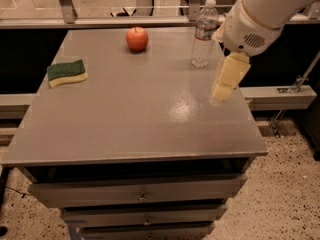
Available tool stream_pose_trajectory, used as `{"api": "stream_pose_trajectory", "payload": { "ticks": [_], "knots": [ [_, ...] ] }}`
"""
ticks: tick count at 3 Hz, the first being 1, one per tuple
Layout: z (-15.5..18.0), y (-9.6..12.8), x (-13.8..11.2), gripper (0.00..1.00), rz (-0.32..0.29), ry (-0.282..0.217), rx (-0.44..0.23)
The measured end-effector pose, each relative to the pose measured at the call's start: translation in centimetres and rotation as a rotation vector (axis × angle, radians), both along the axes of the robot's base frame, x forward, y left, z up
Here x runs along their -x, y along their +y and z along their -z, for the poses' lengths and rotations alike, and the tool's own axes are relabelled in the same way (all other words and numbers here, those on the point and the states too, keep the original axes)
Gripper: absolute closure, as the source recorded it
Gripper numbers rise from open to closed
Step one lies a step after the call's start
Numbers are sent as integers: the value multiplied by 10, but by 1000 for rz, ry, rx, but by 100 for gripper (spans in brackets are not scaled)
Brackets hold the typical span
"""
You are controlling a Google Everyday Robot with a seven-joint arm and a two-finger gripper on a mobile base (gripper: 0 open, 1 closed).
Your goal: Pick apple
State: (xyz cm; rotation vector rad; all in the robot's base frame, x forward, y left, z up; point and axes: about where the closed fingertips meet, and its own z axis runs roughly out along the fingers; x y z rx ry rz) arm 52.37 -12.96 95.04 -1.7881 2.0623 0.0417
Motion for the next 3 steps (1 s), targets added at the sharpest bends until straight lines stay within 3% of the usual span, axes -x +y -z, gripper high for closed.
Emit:
{"api": "stream_pose_trajectory", "payload": {
  "ticks": [2, 3],
  "knots": [
    [33, 72, -94, 0, -43, -14, -86],
    [33, 73, -94, 0, -43, -14, -86]
  ]
}}
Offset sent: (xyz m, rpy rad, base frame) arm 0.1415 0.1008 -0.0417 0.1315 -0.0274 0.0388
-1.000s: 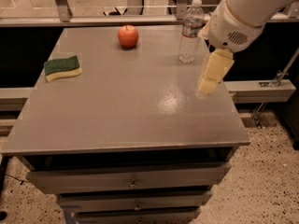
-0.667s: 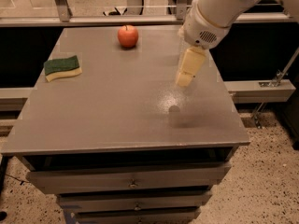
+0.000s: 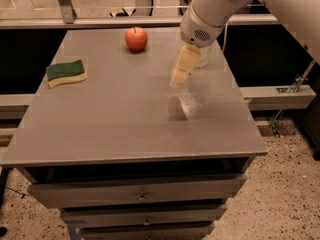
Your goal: Pick apple
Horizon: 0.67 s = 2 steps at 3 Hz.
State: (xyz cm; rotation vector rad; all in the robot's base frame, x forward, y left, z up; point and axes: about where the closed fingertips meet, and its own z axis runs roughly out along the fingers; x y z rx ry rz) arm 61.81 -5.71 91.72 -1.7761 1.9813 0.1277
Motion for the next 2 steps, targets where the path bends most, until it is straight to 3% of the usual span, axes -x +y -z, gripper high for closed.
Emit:
{"api": "stream_pose_trajectory", "payload": {
  "ticks": [1, 2],
  "knots": [
    [-5, 4, -12, 0, 17, -35, -50],
    [-3, 23, -52, 0, 17, -69, -110]
  ]
}}
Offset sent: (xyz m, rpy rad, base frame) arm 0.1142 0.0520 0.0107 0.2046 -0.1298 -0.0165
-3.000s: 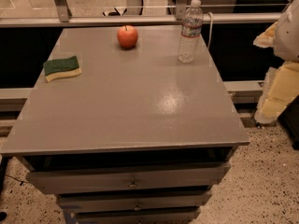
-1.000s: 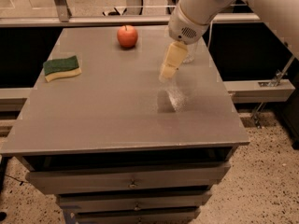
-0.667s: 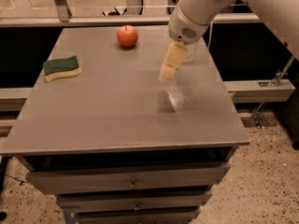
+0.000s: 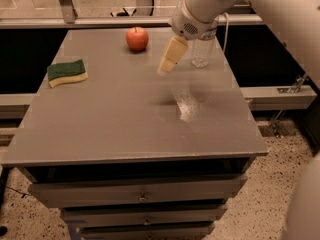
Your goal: Pick apple
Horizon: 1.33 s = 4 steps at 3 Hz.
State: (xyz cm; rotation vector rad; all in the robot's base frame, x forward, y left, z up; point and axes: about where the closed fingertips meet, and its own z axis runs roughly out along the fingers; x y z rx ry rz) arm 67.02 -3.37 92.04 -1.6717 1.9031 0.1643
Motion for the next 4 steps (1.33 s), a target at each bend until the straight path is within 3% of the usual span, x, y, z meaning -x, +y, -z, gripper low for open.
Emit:
{"api": "stream_pose_trajectory", "payload": {
  "ticks": [2, 4],
  "knots": [
    [13, 36, -93, 0, 36, -25, -100],
    [38, 62, -149, 0, 94, -2, -191]
  ]
}}
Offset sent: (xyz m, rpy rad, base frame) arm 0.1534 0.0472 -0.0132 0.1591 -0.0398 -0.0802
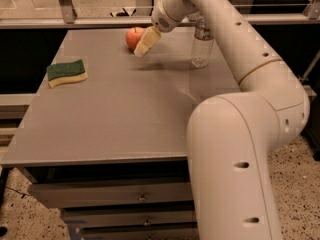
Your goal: Pick apple
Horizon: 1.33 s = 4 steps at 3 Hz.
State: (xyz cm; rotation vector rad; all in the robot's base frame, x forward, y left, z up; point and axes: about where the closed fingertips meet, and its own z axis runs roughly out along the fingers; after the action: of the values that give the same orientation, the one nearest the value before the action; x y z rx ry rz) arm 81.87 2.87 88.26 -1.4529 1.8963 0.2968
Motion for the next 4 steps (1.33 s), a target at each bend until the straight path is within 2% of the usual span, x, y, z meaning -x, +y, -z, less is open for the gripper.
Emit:
{"api": "stream_pose_trajectory", "payload": {
  "ticks": [1, 3, 4],
  "knots": [
    [20, 25, -26, 3, 14, 22, -53],
    [32, 42, -44, 49, 37, 29, -92],
    [17, 42, -42, 72, 36, 18, -112]
  ]
}}
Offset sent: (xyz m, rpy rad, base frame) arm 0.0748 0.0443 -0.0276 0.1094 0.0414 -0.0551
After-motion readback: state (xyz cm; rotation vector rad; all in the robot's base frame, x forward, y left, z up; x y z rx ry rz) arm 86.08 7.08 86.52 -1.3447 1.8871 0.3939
